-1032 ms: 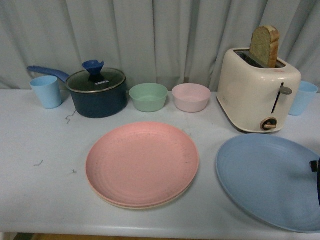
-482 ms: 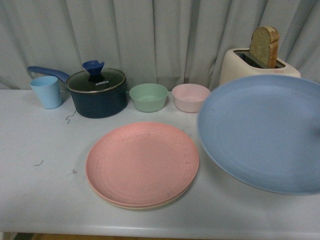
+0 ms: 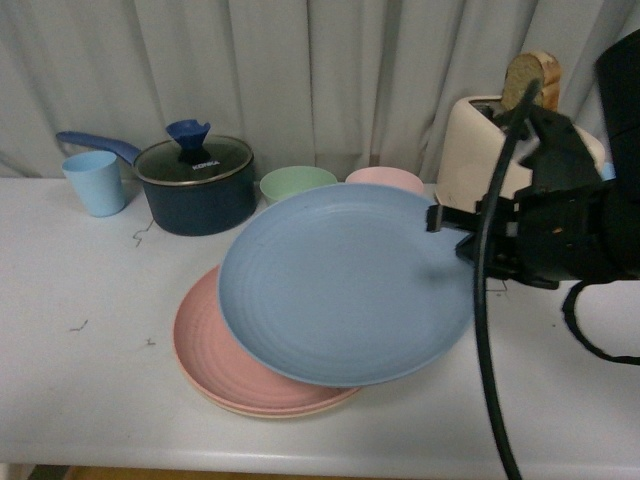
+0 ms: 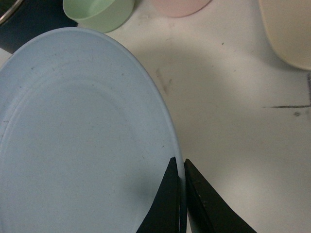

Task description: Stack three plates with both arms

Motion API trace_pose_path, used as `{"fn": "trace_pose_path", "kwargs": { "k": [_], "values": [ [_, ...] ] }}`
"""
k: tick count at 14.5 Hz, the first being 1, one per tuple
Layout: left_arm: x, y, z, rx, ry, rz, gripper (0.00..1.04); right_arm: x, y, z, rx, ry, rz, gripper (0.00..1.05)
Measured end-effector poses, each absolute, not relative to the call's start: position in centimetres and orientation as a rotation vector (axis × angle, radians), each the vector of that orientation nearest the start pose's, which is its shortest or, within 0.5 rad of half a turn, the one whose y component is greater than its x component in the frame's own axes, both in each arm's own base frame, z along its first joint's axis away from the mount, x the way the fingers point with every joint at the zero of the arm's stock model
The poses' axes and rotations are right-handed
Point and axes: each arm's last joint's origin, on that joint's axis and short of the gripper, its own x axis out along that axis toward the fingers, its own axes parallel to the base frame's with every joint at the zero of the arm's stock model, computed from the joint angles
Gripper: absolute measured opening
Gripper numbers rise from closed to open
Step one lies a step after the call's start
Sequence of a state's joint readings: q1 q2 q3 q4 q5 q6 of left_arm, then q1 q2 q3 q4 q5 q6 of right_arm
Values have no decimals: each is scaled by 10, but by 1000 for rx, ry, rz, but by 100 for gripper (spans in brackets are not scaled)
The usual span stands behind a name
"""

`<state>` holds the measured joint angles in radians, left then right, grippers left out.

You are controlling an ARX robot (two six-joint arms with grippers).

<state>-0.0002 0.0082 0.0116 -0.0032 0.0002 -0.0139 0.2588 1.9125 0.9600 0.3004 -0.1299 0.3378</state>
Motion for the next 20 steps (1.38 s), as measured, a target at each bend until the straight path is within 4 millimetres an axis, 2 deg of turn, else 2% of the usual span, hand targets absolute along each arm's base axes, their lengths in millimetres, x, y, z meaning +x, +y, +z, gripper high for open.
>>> {"fn": "trace_pose_path", "kwargs": {
  "k": [2,3,7,10,13,15,16,17,18,19,20],
  "values": [
    [98,0,167,-14,0,0,98,381,126,106,343,754,265,3],
    [98,0,167,-14,0,0,98,386,131,102,361,760,264,3],
    [98,0,167,-14,0,0,98,389,154,85,358,815,288,3],
    [98,0,167,-14,0,0,98,388,155,77,345,844,265,5],
    [98,0,167,-14,0,0,98,383,150,90,396,782,292,40],
    [98,0,166,-14,0,0,98,374,145,120,442,682,340,62],
    [98,0,167,-14,-1,0,98,377,144,131,437,566,341,70],
    [98,0,166,-14,0,-2,98,371,136,126,320,290,210,58],
    [98,0,166,-14,1,3,98,343,115,111,177,196,79,46],
    [98,0,166,-14,1,3,98,328,101,108,124,162,33,38],
    [98,0,167,-14,0,3,98,324,98,108,111,152,26,36]
  ]
}}
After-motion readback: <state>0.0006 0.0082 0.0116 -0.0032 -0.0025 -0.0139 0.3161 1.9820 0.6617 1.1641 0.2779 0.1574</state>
